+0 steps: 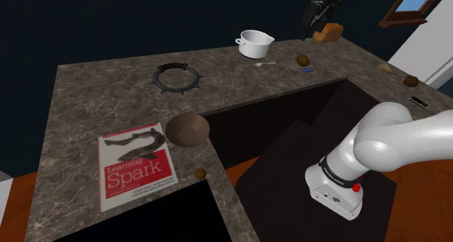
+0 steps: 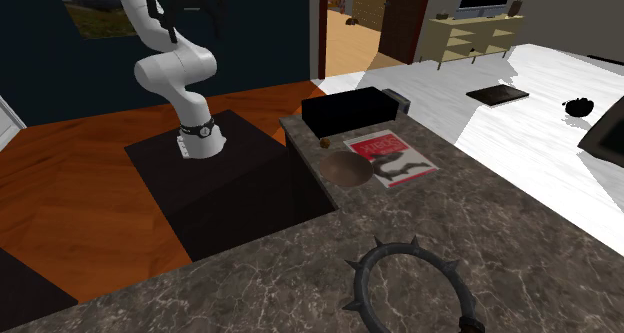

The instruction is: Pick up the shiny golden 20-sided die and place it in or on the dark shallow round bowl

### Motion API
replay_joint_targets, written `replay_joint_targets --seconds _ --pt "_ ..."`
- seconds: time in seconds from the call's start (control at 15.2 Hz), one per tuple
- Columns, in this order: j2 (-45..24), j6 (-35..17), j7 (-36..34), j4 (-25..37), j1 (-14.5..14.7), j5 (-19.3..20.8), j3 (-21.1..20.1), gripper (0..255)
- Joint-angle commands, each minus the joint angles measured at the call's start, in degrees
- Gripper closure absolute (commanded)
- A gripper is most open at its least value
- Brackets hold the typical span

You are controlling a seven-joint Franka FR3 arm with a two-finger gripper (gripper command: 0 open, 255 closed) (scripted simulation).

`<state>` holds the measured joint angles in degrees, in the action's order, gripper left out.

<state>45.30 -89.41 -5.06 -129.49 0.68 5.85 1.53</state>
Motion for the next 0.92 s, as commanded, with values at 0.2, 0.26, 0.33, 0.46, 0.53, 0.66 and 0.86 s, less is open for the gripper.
replay_joint_targets --seconds 0.2,0.26,0.33,0.46,0.53,0.66,0.86 --pt "0.7 -3.4 -3.4 -4.7 0.7 -1.8 -2.4 0" --pt "0.9 -4.6 -4.5 -6.2 1.0 -2.4 -3.2 0" --pt "0.9 -5.8 -5.6 -7.6 1.3 -3.1 -4.1 0" --pt "0.7 -8.2 -7.9 -10.3 1.9 -4.4 -5.8 0" --pt "0.5 -9.5 -9.0 -11.5 2.2 -5.1 -6.7 0" --pt "-0.1 -12.1 -11.2 -13.8 2.9 -6.5 -8.5 0" --pt "-1.7 -16.3 -14.6 -16.7 4.0 -8.6 -11.3 0"
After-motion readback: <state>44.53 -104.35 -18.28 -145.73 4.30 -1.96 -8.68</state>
